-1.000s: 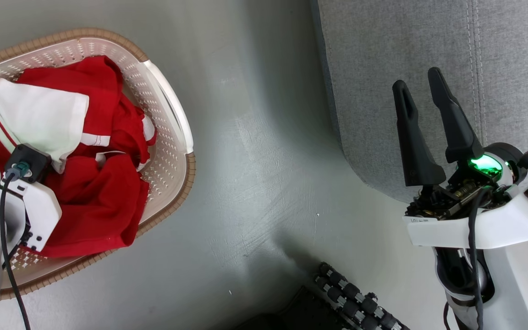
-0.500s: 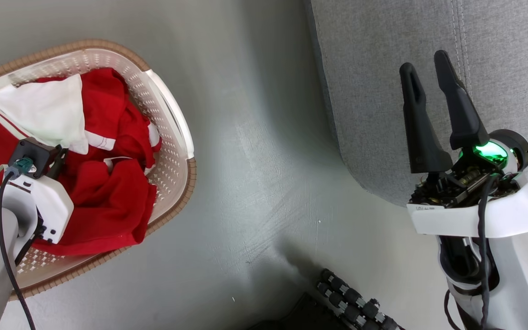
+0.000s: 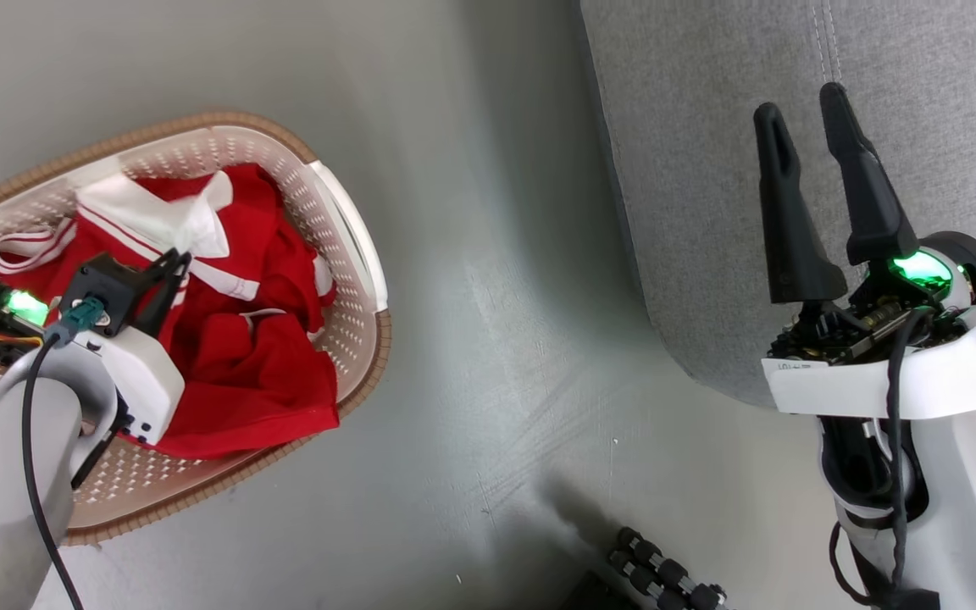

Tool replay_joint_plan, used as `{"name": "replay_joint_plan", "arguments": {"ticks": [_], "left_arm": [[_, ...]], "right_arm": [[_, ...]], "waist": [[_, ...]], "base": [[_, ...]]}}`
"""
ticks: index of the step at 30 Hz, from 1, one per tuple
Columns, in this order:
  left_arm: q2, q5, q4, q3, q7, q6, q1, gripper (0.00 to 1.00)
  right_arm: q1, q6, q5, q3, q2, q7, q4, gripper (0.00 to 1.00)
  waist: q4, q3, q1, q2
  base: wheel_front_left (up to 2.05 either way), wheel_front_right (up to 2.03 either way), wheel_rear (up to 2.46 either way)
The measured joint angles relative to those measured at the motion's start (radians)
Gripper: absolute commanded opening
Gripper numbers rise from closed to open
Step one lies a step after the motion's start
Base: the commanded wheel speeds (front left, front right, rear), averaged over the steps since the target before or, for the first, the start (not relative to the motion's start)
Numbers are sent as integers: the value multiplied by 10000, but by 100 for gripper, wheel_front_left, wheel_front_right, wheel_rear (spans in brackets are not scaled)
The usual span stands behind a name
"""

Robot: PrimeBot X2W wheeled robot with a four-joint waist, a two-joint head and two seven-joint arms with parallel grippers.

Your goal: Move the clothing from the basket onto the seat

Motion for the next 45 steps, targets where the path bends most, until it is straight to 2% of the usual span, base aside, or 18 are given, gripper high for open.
{"name": "replay_joint_plan", "arguments": {"ticks": [8, 19, 38, 45], "left_arm": [[59, -265, -612, -462, -343, 0, 490, 0], [-13, -1022, -1758, -464, -504, 0, 939, 0], [-102, -2336, -3766, 391, -581, 0, 1865, 0], [-364, -2759, -4560, 917, -583, 0, 2172, 0]], "right_arm": [[-1, 0, -2, -255, -2, 0, 265, 100], [-7, 0, -474, -284, -6, 0, 698, 100], [75, 0, -999, -337, -21, 0, 1701, 100], [321, 0, -1166, -228, -33, 0, 2125, 100]], "waist": [[287, -613, 0, 0], [697, -1538, 0, 0], [1455, -3257, 0, 0], [1740, -3974, 0, 0]], "base": [[0, 0, 0], [0, 0, 0], [0, 0, 0], [0, 0, 0]]}}
